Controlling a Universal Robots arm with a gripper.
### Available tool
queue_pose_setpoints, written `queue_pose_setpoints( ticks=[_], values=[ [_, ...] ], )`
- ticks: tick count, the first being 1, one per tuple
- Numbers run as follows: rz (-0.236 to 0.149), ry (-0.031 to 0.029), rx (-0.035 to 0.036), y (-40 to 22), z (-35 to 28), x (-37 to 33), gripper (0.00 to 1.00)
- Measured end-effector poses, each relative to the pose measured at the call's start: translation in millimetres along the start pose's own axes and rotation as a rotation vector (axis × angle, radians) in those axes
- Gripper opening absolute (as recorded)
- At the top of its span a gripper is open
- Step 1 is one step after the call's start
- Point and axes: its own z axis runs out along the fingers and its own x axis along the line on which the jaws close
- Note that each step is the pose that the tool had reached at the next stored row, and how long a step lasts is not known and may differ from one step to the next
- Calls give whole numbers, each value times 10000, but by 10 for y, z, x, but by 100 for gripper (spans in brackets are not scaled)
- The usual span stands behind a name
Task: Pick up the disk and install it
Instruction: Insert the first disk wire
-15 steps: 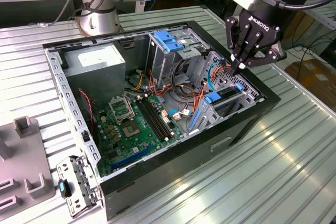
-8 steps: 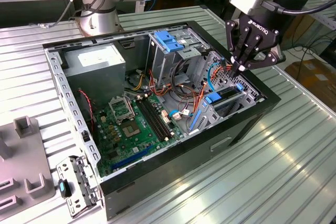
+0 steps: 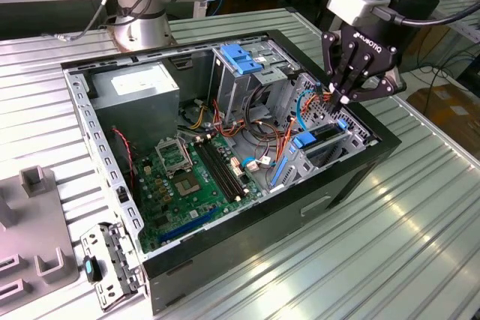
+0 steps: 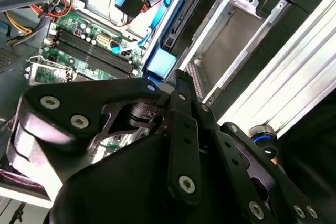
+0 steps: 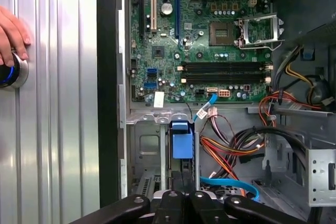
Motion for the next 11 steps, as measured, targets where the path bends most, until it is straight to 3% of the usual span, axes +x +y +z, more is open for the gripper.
queue_pose_setpoints(
  ticks=[7, 9, 11],
  values=[
    [0, 1, 0, -78, 141, 2, 11],
    [1, 0, 0, -118, 185, 1, 11],
    [0, 0, 0, -195, 268, -2, 11]
  ],
)
